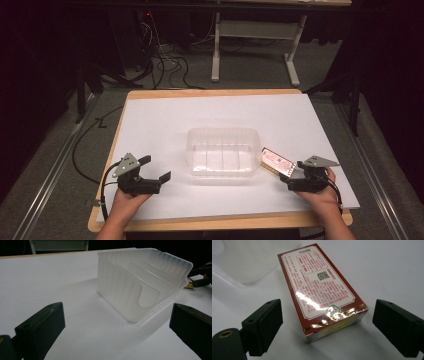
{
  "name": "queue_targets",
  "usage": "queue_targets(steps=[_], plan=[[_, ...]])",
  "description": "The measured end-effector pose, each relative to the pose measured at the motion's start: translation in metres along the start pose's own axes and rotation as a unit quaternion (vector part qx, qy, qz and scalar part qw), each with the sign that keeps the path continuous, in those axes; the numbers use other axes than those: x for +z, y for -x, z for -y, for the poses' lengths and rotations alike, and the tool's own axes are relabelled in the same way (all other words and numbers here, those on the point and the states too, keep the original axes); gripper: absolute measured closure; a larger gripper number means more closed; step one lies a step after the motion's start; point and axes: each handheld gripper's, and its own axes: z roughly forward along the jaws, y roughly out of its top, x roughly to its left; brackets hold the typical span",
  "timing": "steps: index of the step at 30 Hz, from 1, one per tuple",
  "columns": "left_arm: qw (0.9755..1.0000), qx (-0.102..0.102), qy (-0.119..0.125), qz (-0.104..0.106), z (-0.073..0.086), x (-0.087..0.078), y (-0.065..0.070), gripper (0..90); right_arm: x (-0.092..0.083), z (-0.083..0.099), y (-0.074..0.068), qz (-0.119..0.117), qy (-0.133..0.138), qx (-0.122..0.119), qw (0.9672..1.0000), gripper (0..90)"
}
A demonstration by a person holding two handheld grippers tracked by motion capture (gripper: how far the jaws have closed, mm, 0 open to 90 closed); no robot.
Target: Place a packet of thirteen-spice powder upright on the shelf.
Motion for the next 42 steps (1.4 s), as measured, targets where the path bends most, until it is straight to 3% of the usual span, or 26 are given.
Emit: queue_targets(steps=[10,13,19,29,42], plan=[[0.9999,0.007,-0.005,0.008,-0.0011,0.0034,0.0030,0.9,0.0067,-0.0008,0.0001,-0.005,-0.029,0.002,0.9996,15.7],[0.9999,0.009,-0.005,0.010,-0.0012,0.0022,0.0035,0.9,0.0080,-0.0008,-0.0025,-0.001,-0.037,-0.012,0.9992,17.5],[0.9999,0.006,-0.001,0.009,-0.0009,0.0011,0.0029,0.9,0.0077,-0.0006,-0.0011,0.001,-0.033,-0.003,0.9994,21.2],[0.9999,0.006,-0.005,0.011,-0.0005,0.0032,0.0040,0.9,0.0072,-0.0002,-0.0053,0.008,-0.031,-0.022,0.9992,30.6],[0.9999,0.006,-0.008,0.012,-0.0004,0.0032,0.0030,1.0,0.0052,0.0005,-0.0084,0.011,-0.022,-0.038,0.9990,32.2]])
